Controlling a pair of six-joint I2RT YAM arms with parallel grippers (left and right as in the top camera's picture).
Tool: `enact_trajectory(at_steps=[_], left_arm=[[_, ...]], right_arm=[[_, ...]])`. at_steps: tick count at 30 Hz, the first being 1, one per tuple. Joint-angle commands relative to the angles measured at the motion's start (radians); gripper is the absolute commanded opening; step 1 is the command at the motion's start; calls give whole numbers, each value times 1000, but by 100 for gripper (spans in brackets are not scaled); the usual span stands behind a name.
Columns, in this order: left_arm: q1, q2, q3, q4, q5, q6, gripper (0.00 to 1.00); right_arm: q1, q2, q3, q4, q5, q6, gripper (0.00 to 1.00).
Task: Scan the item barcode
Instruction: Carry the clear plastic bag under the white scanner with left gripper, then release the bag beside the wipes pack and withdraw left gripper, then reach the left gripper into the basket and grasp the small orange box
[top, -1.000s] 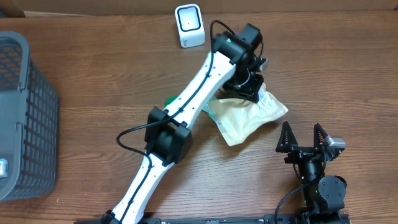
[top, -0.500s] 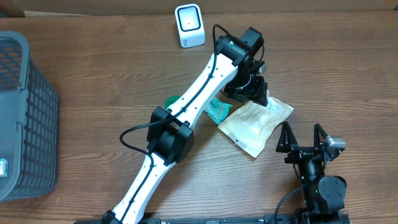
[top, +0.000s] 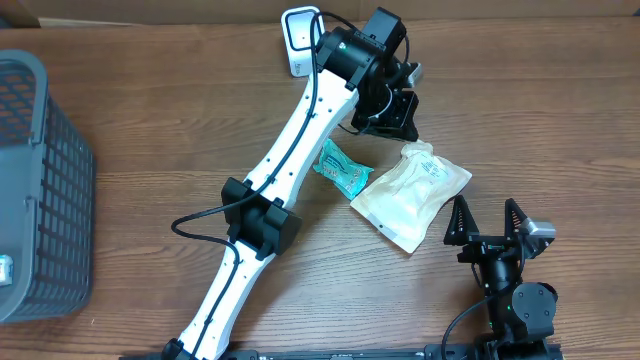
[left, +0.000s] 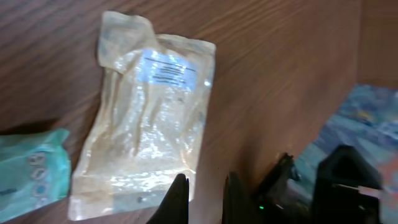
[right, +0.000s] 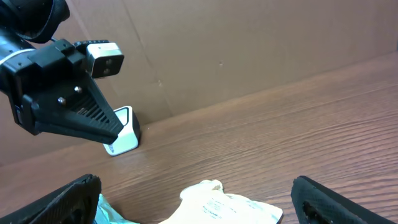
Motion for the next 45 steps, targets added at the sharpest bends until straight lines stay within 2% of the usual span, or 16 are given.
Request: enact_trajectory(at_steps=[1,5,7,14,17,21,25,28,32,34,35,36,38,39,41,45], left_arm=[[8,-29,24,-10,161,-161,4],[39,-29,24,-111,169,-462,4],[41,-29,24,-126,172,-525,4],[40,-29,24,-126,173,-525,4],[40,-29,24,-126,174,-486,4],[56,-50,36,-126,142,-373,4],[97,-138,40,-126,-13,-348,4],[156,-310,40,-126,-285,-327,4],[204,-442,40,-126,-481,-301,7],[243,-516,40,-126,-577,-262,21],[267,-557,40,-126,-624,-231,35],[285,-583,40,-126,-649,-208,50],[334,-633,40,-126,-676,-165,96],[385,-665,40,-126,-676,-145,100],[446,-694,37,-126,-676,-143,100],[655,-738,8,-126,-653,-150,100]], right_arm=[[-1,-3,-10,5,10,-4,100],[-1,-3,-10,5,10,-4,100],[-1,-3,-10,4,10,-4,100],[-1,-3,-10,4,10,-4,100],[-1,-3,-10,4,10,-4,100],[-1,-3,-10,4,10,-4,100],[-1,-3,-10,4,10,-4,100],[-1,-3,-10,5,10,-4,100],[-1,-3,-10,4,10,-4,100],[-1,-3,-10,4,10,-4,100],[-1,-3,-10,5,10,-4,100],[-1,-3,-10,4,10,-4,100],[-1,-3,-10,5,10,-4,100],[-1,-3,-10,4,10,-4,100],[-1,-3,-10,4,10,-4,100],[-1,-3,-10,5,10,-4,100]])
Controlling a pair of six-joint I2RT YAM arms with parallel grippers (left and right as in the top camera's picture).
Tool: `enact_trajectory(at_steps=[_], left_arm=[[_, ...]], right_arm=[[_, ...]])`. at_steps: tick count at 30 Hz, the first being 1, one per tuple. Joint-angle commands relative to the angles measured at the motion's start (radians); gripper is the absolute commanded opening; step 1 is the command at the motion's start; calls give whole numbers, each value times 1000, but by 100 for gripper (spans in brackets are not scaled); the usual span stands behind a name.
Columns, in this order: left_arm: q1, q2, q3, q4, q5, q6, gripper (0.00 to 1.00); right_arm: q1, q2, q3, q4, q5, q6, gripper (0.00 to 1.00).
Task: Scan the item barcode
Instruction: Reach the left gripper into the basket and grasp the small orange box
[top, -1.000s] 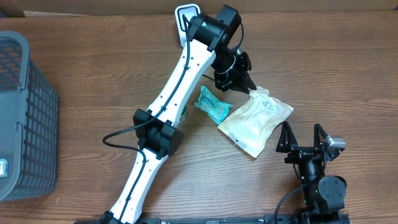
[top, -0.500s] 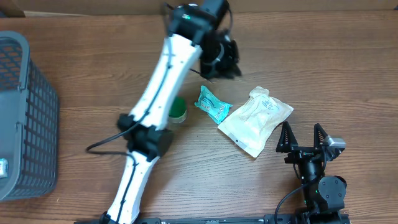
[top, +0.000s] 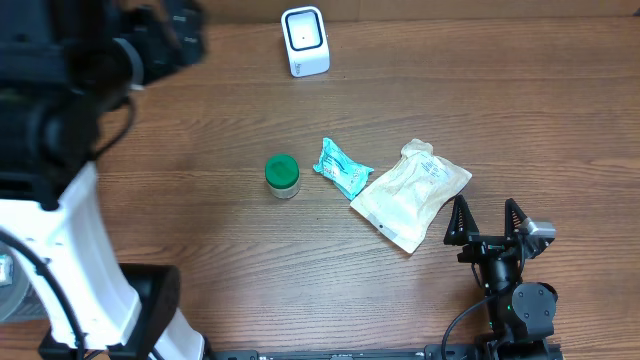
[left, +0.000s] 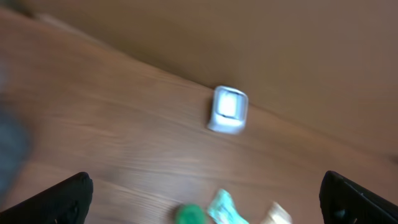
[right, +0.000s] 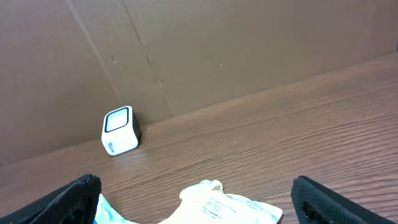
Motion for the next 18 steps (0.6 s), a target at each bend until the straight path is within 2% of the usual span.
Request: enact_trajectory(at_steps=[1,6,11,18], left_arm=[[157,-12,-44,-5,-20,28,100],[379,-42,-149,-5,-17,29,100],[559,-49,-242,-5,83,29,100],[791,-39,-360,5,107,18,100]], right_arm=[[-1,-3,-10,4,10,-5,100],[-1,-3,-10,4,10,-5,100],[-1,-3,-10,4,10,-5,100],[-1,-3,-10,4,10,-5,100]])
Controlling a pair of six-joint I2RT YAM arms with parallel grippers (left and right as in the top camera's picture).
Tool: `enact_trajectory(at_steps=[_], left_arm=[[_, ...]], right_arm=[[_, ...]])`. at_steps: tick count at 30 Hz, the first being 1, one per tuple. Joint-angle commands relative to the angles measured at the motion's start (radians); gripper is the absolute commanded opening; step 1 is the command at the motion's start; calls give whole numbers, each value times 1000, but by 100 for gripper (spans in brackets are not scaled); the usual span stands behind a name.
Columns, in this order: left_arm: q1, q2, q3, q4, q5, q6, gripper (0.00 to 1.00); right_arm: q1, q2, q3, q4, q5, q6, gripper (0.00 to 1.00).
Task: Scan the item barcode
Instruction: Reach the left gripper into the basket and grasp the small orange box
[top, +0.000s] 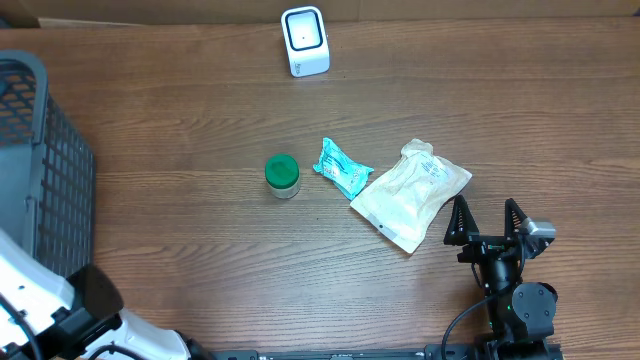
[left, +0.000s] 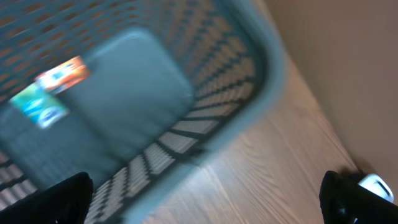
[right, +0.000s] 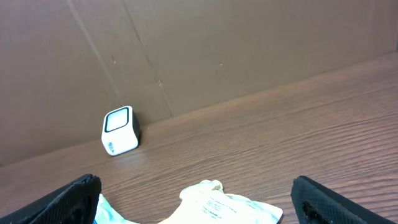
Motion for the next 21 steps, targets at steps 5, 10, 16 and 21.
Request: enact_trajectory(at_steps=[5,10,16,21], left_arm=[[237,-31,-219,82,63,-11,100],[270,-31,-430,233,75,9,100],[256,-31,-678,429,-123,117,94],[257,-31,-829,644,-166,364,88]], right_arm=[[-1,-3,-10,4,10,-4,100],[-1,-3,-10,3,10,-4,100],[-1,-3,-10,3,10,-4,100],[-1,-3,-10,3,10,-4,100]])
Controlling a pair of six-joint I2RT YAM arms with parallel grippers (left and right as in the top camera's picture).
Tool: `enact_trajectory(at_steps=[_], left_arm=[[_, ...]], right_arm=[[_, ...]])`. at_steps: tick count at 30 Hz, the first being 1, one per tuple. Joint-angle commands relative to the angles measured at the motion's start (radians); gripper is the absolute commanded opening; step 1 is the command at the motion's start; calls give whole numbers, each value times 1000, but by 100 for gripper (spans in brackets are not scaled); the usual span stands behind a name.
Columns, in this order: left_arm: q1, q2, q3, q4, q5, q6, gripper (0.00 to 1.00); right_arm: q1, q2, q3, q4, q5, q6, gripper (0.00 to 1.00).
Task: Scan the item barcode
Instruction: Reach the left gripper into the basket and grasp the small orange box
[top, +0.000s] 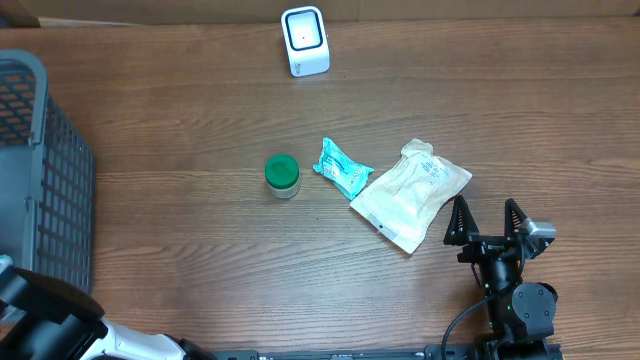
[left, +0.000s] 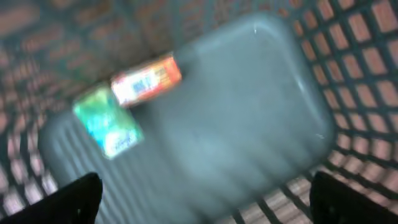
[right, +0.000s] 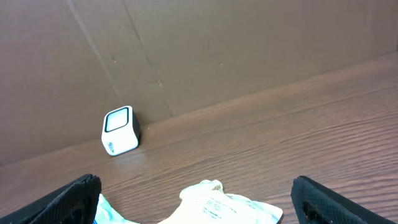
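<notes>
My left gripper (left: 205, 208) is open above the inside of the grey basket (left: 261, 93), nothing between its fingers (left: 74, 199). On the basket floor lie an orange-red packet (left: 146, 81) and a green packet (left: 106, 121), both blurred. The white scanner (top: 305, 40) stands at the table's back edge. A green-lidded jar (top: 283, 175), a teal packet (top: 343, 168) and a clear pouch (top: 412, 195) lie mid-table. My right gripper (top: 487, 222) stands open just in front of the pouch (right: 227, 205), facing the scanner (right: 119, 130).
The basket (top: 40, 180) fills the table's left edge. Part of my left arm (top: 45, 325) shows at the bottom left corner of the overhead view. A brown cardboard wall (right: 217, 50) rises behind the scanner.
The left wrist view showed the basket's rim and wall from outside, with the scanner far off. Now it looks straight down at the basket floor, nearer the two packets. The right arm has not moved.
My left gripper hung by the pouch near the scanner, fingers close together, its arm covering the jar. Then the arm was at the far left, fingers wide apart, with the jar in view. Then it was at the basket's rim, now over its inside.
</notes>
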Motion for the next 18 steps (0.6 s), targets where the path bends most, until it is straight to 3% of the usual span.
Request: enact_trajectory(at_steps=[1,4,13,18], left_arm=[[-1,-18,-117,155,-74,284,80],[4,-18,-218,308,-78,384,70],[16,-16,-428,581,-78,716,70],[39,25,-459,639,-157,768,70]], right_arm=[[-1,-3,-10,4,10,-4,100],[-1,-3,-10,4,10,-4,100],[-1,-3,-10,4,10,-4,100],[-1,-3,-10,4,10,-4,100]])
